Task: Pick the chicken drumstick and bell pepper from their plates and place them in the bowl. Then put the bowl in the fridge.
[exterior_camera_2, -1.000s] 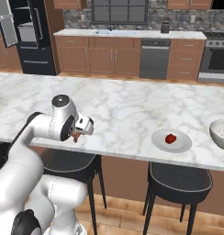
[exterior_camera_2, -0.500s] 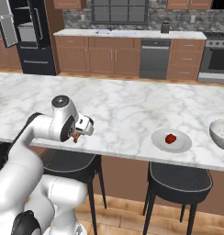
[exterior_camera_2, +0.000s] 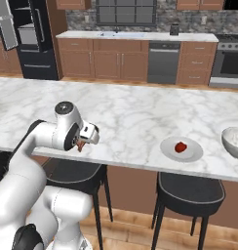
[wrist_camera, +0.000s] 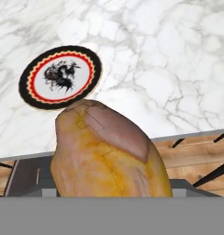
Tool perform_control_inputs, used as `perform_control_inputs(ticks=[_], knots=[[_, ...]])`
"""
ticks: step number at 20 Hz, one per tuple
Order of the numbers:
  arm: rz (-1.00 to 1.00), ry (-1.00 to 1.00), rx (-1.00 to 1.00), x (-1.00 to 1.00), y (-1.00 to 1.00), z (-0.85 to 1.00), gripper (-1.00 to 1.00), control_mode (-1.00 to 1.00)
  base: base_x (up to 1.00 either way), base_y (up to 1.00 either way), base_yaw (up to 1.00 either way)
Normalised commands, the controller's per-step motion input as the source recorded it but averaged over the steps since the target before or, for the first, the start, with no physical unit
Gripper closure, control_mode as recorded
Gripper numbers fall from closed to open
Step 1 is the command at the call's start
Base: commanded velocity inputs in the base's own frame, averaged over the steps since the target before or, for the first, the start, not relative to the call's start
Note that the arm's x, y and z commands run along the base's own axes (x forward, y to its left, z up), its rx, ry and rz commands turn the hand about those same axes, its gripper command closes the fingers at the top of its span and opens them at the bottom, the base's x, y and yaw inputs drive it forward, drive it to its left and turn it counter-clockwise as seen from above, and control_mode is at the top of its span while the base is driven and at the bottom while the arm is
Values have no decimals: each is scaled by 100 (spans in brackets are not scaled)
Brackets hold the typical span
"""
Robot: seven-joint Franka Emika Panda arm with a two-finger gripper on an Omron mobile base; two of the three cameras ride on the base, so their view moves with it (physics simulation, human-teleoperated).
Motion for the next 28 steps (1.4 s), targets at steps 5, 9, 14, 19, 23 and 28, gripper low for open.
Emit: perform_control_inputs(ticks=[5, 9, 14, 19, 23, 28], knots=[[0, 0, 0, 0, 0, 0, 100, 100, -16, -59, -9], [0, 0, 0, 0, 0, 0, 100, 100, -1, -84, -1], [0, 0, 0, 0, 0, 0, 100, 100, 0, -85, 0], [0, 0, 0, 0, 0, 0, 100, 100, 9, -84, 0], [0, 0, 0, 0, 0, 0, 100, 100, 22, -74, 2], [0, 0, 0, 0, 0, 0, 100, 100, 33, -55, 13]])
